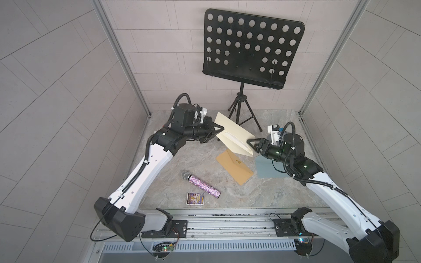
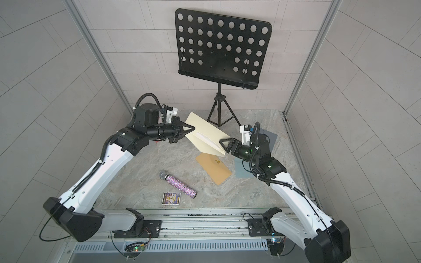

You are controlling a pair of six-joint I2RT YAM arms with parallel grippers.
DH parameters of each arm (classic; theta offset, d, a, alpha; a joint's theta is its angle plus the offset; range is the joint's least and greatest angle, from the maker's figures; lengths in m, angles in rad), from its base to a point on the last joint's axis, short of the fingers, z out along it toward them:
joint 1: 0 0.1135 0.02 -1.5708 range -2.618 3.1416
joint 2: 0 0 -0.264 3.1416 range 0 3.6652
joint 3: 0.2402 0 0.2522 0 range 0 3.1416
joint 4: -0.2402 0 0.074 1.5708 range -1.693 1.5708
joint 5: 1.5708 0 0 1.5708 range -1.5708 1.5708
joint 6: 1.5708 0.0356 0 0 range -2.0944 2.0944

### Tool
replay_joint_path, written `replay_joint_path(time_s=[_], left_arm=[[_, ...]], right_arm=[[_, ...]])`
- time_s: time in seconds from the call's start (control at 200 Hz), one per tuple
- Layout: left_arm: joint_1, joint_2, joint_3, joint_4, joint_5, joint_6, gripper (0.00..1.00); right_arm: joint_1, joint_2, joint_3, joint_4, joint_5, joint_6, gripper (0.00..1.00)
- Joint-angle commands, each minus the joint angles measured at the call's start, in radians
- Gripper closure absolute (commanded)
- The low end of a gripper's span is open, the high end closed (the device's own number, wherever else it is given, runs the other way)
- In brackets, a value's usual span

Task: Take the letter paper out of the envelope
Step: Adjust the envelope.

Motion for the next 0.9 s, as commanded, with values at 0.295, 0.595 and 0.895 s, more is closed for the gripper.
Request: replay_joint_path(time_s=[0.295,0.595,0.895], left_arm=[[0.005,-0.016,-0.023,0.112,0.024,-0.022,1.0],[0.007,-0.04,-0.063,0.128,0.013,-0.025,0.46],[0.015,-0.086,-0.119,0.115,-0.049,0.024,0.62]], right_arm=[[-0.015,0.022,-0.004,0.263,-0.055,0.361,0.64],[-0.022,0.001,-0.008,0.314,0.048,0.504,1.0],[-0.034,0.004,-0.013,0.386,0.096,0.629,1.0]])
